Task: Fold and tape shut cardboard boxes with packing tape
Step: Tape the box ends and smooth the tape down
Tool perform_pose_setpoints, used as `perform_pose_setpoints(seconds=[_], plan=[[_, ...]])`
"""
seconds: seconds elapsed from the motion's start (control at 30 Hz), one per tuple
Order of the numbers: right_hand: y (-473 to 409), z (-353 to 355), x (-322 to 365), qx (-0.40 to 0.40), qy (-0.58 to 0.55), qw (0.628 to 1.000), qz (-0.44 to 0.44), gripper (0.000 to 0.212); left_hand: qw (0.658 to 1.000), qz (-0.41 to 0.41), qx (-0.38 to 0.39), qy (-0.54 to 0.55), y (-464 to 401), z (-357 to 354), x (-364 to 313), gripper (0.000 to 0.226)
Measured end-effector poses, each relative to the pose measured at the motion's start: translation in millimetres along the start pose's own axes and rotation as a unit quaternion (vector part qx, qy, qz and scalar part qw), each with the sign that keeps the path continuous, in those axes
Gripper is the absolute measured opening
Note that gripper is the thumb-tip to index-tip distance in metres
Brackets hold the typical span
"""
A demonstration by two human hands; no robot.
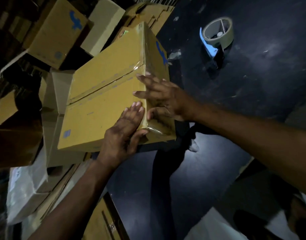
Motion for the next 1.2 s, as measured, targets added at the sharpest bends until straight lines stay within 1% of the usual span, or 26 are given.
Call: perform_pose_setpoints(seconds=[0.1,0.13,0.23,0.33,0.43,0.57,0.6,0.67,0.73,0.8,0.87,0.93,1.0,1.07,1.13,1.2], plan=[[-6,9,0,0.025,0.030,0.999,0.012,0.080,1.000,-0.017,-0.004,-0.021,-3,0,-3,0.078],[-7,12,1,0.031,0.029,0.999,0.023,0.080,0.999,-0.018,-0.007,-0.029,-3,0,-3,0.081],[-5,13,3,0.048,0.008,0.998,0.031,0.080,0.998,-0.019,-0.039,-0.052,0,-2,-5,0.076],[-2,11,6,0.037,0.007,0.999,0.007,0.088,0.997,-0.014,-0.064,-0.051,1,-3,-7,0.076],[1,6,4,0.022,0.032,0.999,0.015,0.097,0.995,0.001,-0.091,-0.046,2,-3,-10,0.077],[-1,11,-4,0.051,0.100,0.992,0.053,0.100,0.991,0.035,-0.128,-0.034,1,-1,-11,0.077],[-1,14,-7,0.063,0.124,0.989,0.057,0.106,0.989,0.042,-0.138,-0.025,1,-1,-10,0.078],[-2,19,-11,0.091,0.176,0.979,0.049,0.124,0.986,0.053,-0.157,-0.001,1,-1,-7,0.078],[-2,21,-8,0.105,0.196,0.974,0.034,0.134,0.983,0.075,-0.164,0.023,2,-2,-2,0.080],[0,17,-3,0.108,0.200,0.973,0.028,0.135,0.982,0.098,-0.159,0.038,2,0,2,0.087],[1,14,-1,0.112,0.208,0.971,0.021,0.140,0.983,0.117,-0.136,0.047,0,2,3,0.097],[2,11,-2,0.141,0.222,0.965,-0.005,0.155,0.983,0.141,-0.107,0.044,-2,4,3,0.105],[5,10,-2,0.173,0.243,0.954,-0.024,0.168,0.980,0.168,-0.095,0.059,-1,7,3,0.104],[10,10,0,0.194,0.256,0.946,-0.032,0.173,0.974,0.190,-0.106,0.061,-3,11,1,0.098],[12,11,3,0.203,0.258,0.944,-0.038,0.176,0.964,0.230,-0.115,0.066,-3,13,2,0.096],[13,13,5,0.204,0.264,0.942,-0.037,0.179,0.948,0.279,-0.121,0.092,-2,11,2,0.104]])
Point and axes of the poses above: each hand's wrist, its own y-axis away from the middle knuckle, its own z-axis out of the back of the hand, x = y × z, the point moved 8 cm from there along -y, towards the middle knuckle, and after that the axes turned 11 degrees about -z, right-handed, at the moved point
